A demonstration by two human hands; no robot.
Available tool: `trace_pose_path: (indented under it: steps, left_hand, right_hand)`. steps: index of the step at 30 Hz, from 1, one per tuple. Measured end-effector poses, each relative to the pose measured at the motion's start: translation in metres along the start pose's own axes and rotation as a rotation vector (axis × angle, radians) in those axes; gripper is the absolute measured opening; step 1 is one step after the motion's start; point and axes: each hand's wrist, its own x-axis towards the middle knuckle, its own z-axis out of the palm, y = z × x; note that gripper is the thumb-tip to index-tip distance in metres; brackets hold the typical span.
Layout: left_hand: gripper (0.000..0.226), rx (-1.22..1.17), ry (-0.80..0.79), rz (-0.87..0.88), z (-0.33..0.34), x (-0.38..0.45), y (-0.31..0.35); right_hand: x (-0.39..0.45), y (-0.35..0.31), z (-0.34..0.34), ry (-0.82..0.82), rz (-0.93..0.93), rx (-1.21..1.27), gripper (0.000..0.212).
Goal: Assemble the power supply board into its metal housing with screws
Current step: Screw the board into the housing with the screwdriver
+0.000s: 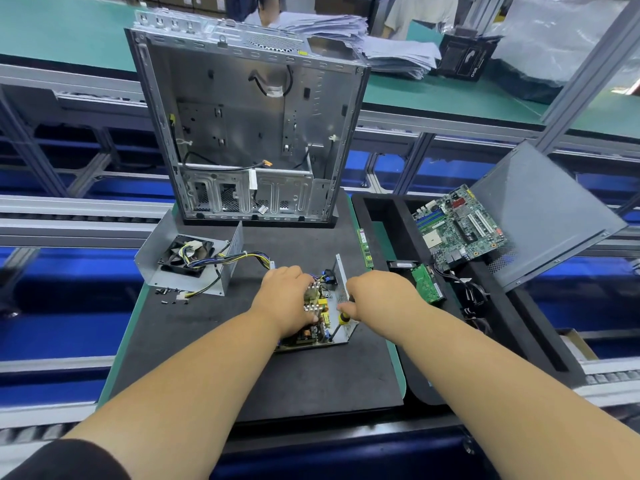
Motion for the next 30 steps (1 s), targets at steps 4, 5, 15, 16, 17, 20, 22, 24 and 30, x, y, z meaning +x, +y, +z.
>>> trace_pose_path:
  steps: [4, 5, 15, 16, 17, 20, 22, 24, 30]
  left_hand:
    - [0.07, 0.006, -0.002, -0.001, -0.001, 0.0, 0.0]
    - [0.07, 0.003, -0.001, -0.002, -0.001, 0.0, 0.0]
    - [0.069, 0.003, 0.016, 0.0, 0.001, 0.001, 0.0]
    - [0.069, 0.002, 0.016, 0.0, 0.001, 0.001, 0.0]
    - [0.07, 0.002, 0.015, 0.0, 0.002, 0.001, -0.001]
    - [0.072, 0.002, 0.009, 0.0, 0.002, 0.001, -0.001]
    - [0.071, 0.007, 0.005, -0.001, 0.003, 0.002, -0.001]
    - [0.07, 0.017, 0.001, -0.001, 0.003, 0.002, -0.001]
    - [0.07, 0.033, 0.002, 0.004, 0.004, 0.002, -0.002]
  right_hand:
    - [0.005, -0.007, 0.011, 0.078, 0.119, -0.089, 0.045]
    - [0.005, -0.007, 0.012, 0.101, 0.155, -0.1, 0.048]
    - [0.0, 0.002, 0.001, -0.027, 0.095, 0.198, 0.023]
    - [-0.003, 0.003, -0.003, -0.049, 0.049, 0.253, 0.018]
    - [-0.005, 0.003, -0.007, -0.062, 0.005, 0.277, 0.018]
    - [-0.008, 0.0, -0.011, -0.042, -0.086, 0.162, 0.019]
    - [-0.006, -0.002, -0.009, -0.02, -0.096, 0.08, 0.019]
    - [-0.004, -0.005, -0.005, -0.004, -0.071, 0.025, 0.027]
    - [0.004, -0.011, 0.013, 0.092, 0.103, -0.099, 0.049]
